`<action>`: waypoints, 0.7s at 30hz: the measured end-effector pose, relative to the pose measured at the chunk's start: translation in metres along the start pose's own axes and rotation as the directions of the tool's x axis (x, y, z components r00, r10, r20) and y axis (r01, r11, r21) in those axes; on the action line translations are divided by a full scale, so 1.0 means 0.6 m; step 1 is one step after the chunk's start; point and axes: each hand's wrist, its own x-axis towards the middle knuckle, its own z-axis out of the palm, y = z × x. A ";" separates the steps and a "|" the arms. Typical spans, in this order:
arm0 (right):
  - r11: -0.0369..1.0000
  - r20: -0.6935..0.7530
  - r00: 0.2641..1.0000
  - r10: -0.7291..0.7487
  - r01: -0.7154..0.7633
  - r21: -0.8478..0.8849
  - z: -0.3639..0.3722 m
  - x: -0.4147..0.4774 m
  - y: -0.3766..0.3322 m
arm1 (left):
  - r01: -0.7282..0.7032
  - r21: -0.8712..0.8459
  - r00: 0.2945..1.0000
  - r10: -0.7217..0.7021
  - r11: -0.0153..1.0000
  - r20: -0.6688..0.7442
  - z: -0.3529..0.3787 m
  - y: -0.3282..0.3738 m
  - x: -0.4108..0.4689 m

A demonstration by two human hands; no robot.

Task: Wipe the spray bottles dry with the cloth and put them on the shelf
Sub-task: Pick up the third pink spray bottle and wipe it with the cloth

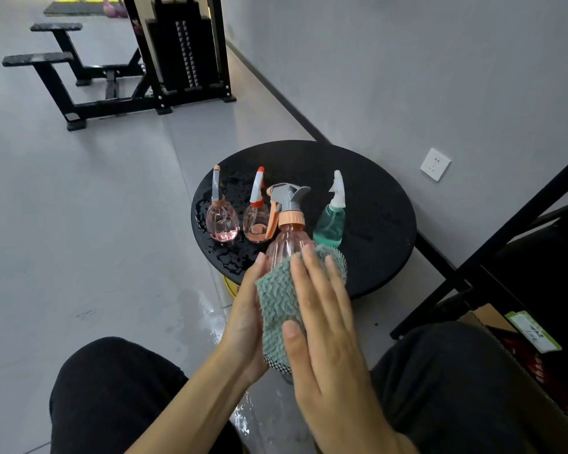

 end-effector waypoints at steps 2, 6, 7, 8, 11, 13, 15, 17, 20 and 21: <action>0.999 0.008 1.000 0.004 -0.005 0.033 -0.002 0.004 0.005 | 0.011 0.004 1.000 -0.011 1.000 0.015 0.001 0.000 -0.001; 0.981 0.011 0.997 0.081 -0.081 0.175 -0.017 0.052 0.023 | 0.015 0.048 0.999 -0.017 0.999 0.030 0.005 -0.006 -0.007; 0.972 0.013 0.994 0.112 -0.112 0.206 -0.020 0.063 0.026 | 0.030 0.064 0.999 -0.032 0.997 0.025 0.003 -0.010 -0.008; 0.970 0.017 0.992 0.122 -0.122 0.211 -0.020 0.069 0.027 | 0.035 0.066 0.999 -0.037 0.997 0.022 0.003 -0.010 -0.009; 0.987 0.018 0.998 0.068 -0.069 0.147 -0.014 0.055 0.016 | -0.010 0.052 0.999 0.008 0.999 0.039 0.001 -0.006 -0.007; 0.993 0.018 0.999 0.043 -0.045 0.111 -0.007 0.032 0.007 | -0.033 0.028 0.999 0.032 0.999 0.041 0.000 0.001 -0.006; 0.997 0.010 1.000 0.025 -0.025 0.079 -0.001 0.010 0.001 | -0.023 0.029 0.999 0.022 0.999 0.045 -0.002 0.006 -0.003; 0.994 0.021 0.999 0.028 -0.030 0.104 -0.002 0.008 0.005 | -0.008 0.055 0.999 0.005 0.998 0.044 -0.002 0.007 -0.003; 0.969 0.057 0.994 0.090 -0.101 0.225 -0.016 0.042 0.022 | 0.007 0.118 0.998 -0.013 0.993 0.053 -0.002 0.003 -0.006; 0.956 0.058 0.990 0.126 -0.137 0.260 -0.021 0.057 0.031 | 0.022 0.139 0.998 -0.030 0.990 0.053 0.000 0.001 -0.008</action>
